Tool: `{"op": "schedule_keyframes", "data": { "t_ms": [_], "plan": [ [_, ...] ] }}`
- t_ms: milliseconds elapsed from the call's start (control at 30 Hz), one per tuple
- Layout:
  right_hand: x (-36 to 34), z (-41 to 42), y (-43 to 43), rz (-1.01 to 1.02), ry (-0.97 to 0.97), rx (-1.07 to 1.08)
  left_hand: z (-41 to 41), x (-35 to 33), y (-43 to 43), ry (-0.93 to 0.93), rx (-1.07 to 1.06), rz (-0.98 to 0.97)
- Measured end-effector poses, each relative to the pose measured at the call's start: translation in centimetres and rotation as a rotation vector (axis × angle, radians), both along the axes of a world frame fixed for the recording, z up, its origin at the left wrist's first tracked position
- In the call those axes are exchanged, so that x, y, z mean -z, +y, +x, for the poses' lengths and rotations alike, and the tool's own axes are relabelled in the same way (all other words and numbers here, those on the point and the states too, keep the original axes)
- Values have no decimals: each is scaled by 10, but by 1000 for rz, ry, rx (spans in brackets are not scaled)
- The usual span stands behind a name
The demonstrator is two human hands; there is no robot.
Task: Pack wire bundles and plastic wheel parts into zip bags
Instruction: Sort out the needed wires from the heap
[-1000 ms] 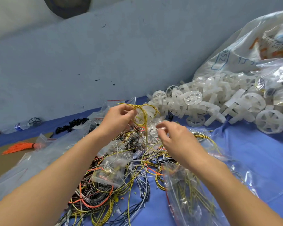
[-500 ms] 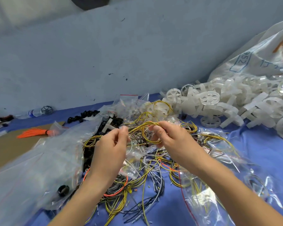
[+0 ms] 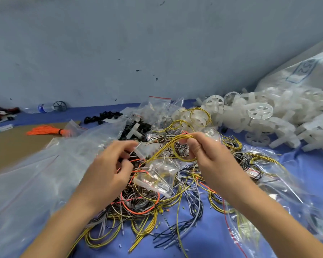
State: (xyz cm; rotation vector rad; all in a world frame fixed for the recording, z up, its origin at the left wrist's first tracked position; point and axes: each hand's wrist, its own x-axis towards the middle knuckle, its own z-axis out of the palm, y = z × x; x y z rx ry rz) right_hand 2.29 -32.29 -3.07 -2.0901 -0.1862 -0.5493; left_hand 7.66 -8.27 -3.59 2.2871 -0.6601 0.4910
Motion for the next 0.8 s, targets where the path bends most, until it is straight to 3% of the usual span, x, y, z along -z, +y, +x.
{"op": "schedule_keyframes", "data": {
  "t_ms": [67,133,233,367,500,667,800],
  "plan": [
    [2,-2,11,-72,4,-13,-7,-5,-5,-46,43,-102],
    [4,-3,22,-77,13,-71,-17,-5,-18,-5,138,-85],
    [2,-5,33,73,35,-201,-23,4,-34,14,183,-19],
    [-3,-14,29,387,250,-223,-23,5,-36,-36,125,3],
    [-2,-18,19,320,416,-191,-25,7,-39,-49,98,38],
    [-4,-25,13,239,319,-263,-23,4,-39,-3,112,-59],
    [-2,-28,14,263,219,-279,-29,3,-48,201,188,-250]
  ]
}}
